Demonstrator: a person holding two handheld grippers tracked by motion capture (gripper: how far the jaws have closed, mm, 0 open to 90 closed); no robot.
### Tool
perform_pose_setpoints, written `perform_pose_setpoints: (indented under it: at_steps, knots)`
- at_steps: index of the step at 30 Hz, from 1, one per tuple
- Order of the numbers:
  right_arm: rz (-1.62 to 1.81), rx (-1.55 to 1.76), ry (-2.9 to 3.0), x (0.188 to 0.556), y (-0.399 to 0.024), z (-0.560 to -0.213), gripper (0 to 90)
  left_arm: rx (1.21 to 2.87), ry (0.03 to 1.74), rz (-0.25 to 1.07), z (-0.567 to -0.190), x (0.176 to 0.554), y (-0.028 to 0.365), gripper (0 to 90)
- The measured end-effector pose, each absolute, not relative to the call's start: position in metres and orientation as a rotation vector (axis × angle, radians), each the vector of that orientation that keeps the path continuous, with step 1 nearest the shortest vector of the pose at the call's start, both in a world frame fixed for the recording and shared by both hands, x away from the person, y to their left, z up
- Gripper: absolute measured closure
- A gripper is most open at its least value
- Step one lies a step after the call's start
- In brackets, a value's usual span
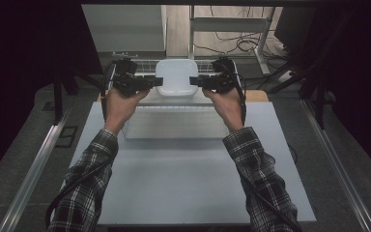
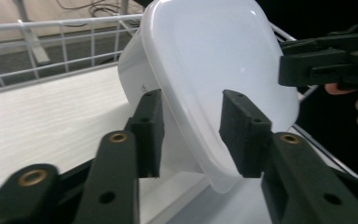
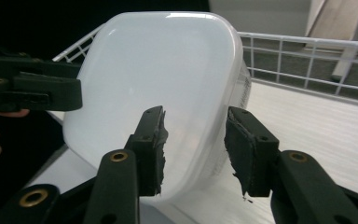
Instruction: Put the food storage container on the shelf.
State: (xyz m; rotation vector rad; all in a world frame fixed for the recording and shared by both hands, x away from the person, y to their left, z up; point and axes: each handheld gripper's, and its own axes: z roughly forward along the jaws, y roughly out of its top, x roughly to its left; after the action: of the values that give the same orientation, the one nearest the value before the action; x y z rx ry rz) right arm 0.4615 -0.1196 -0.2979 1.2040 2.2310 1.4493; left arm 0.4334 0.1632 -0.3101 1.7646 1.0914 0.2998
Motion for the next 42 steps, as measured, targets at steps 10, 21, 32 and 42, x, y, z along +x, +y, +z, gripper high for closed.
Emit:
perform_pose_setpoints:
  at_steps: [10,21,32,42]
  knots:
    - [1.429,1.226,2.157,0.469,-0.118,-0.302,49.2,1.768,1.145,0.402,-0.310,0.448,0.158,44.6]
    - [1.411,1.183,2.138,0.471,-0.116,-0.301,31.3,1.799,1.088,0.392,-0.309,0.451,0.159,25.1]
    - [1.449,1.086,2.183,0.454,-0.123,-0.311,5.6,1.835,0.938,0.325,-0.312,0.435,0.159,3.6]
    - [1.428,1.034,2.216,0.445,-0.124,-0.317,4.2,1.854,0.889,0.282,-0.323,0.425,0.159,1.0]
